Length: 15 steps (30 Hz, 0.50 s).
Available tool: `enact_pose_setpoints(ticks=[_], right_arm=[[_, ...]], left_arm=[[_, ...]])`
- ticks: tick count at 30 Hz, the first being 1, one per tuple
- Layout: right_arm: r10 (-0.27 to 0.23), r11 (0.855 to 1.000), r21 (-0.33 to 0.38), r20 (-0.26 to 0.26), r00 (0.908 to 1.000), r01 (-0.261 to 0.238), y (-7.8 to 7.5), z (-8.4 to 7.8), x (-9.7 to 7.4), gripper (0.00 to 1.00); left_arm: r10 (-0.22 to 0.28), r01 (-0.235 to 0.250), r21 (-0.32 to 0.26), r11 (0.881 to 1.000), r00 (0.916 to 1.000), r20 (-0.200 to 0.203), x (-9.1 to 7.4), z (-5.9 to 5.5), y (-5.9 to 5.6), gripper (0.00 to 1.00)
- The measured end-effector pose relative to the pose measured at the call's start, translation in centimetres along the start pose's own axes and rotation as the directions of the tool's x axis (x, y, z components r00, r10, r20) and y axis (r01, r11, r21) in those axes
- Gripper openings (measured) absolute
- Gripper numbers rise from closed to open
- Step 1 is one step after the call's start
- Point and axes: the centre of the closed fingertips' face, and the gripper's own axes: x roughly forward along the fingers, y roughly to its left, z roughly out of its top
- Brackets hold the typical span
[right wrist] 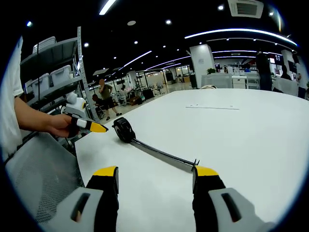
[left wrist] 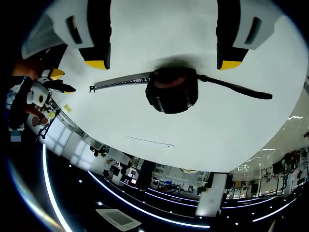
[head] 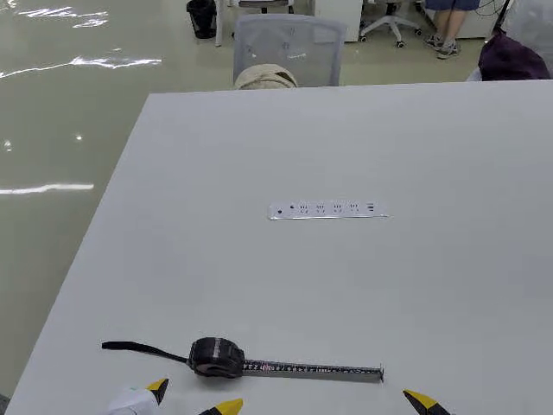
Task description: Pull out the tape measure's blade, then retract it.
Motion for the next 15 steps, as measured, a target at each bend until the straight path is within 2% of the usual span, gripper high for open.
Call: enact_pose_setpoints(ticks=[15], right_arm=[[0.000, 1.000, 0.009, 0.001, 1.0000, 0.000, -0.5, -0.5, 0.2, 0.62]], left_arm=[[0.025, -0.025, -0.030, 0.999, 0.9997, 0.003, 2.2, 0.5, -0.3, 0.91]])
